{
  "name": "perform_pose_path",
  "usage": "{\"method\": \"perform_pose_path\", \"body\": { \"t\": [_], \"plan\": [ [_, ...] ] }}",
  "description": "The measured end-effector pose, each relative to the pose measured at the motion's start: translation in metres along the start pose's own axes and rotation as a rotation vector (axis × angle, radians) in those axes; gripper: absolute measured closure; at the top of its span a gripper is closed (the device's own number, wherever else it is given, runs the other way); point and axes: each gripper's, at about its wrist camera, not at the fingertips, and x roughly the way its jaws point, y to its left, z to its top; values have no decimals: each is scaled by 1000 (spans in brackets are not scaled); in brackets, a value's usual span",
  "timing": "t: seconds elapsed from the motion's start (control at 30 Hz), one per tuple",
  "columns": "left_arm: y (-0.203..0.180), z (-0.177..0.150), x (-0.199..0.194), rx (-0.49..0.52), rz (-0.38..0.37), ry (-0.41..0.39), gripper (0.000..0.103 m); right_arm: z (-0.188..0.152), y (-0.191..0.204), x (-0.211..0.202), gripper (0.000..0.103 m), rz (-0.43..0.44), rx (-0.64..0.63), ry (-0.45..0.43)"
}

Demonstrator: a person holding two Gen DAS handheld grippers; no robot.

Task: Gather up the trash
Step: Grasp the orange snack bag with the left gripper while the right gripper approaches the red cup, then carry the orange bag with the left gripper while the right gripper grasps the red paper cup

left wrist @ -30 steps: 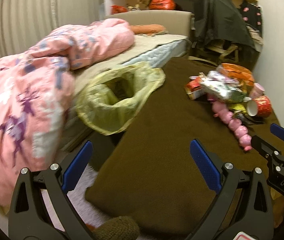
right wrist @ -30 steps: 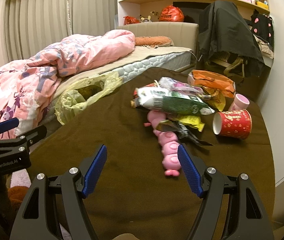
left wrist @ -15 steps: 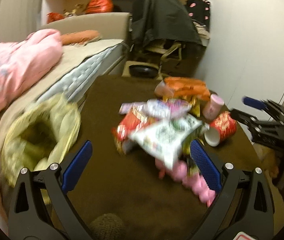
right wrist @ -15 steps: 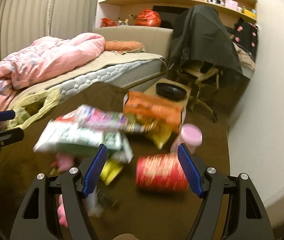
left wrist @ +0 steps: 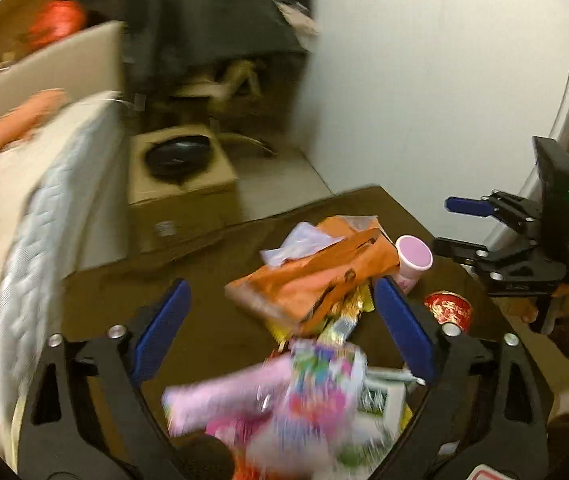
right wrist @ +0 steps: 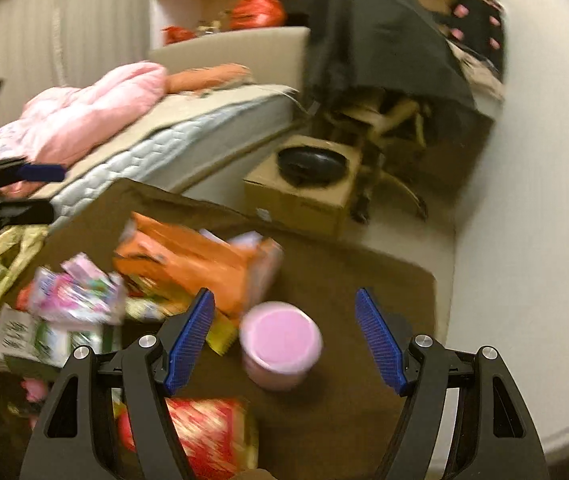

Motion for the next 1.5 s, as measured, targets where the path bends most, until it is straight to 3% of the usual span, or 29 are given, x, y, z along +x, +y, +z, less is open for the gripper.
{"method": "perform_pose_path", "body": {
  "t": [0.07,0.1,0.2,0.23,0.3,0.47,0.57,0.7,0.9,1.0,1.13,1.3,1.4,1.47,1.5],
  "plan": [
    [-3,6,30,41,6,59,22,-10,-11,-3,34,-11,22,3],
    [-4,9,44,56,9,90,29,-15,-16,-5,34,-9,39,3],
    [0,7,80,28,-22,201,39,-28,-21,-10,34,29,80,7],
    [-1,7,82,17,-28,204,43,-31,-21,-12,34,48,90,12],
    [-1,3,81,0,-57,188,73,-34,-17,-15,34,81,93,19],
    [-6,-4,44,-33,-14,124,95,-41,6,-24,34,186,61,37],
    [-5,-9,9,-89,-28,72,98,-45,18,-20,34,231,53,68],
    [-12,-24,-37,-122,-78,39,99,-46,25,-13,34,218,65,90],
    [-35,-55,-86,-126,-98,35,99,-40,30,-30,34,203,87,49],
    [-44,-69,-110,-122,-84,-8,99,-38,30,-38,34,170,89,26],
    [-56,-84,-143,-134,-87,-61,99,-37,33,-45,34,188,102,17],
    [-78,-106,-167,-99,-103,-89,99,-45,35,-32,34,187,61,68],
    [-90,-127,-178,-110,-96,-85,99,-58,23,-13,34,208,115,126],
    [-94,-140,-180,-124,-83,-76,99,-65,16,-5,41,260,171,150],
    [-95,-147,-181,-133,-73,-71,99,-68,16,-4,52,288,188,152]
  ]
}}
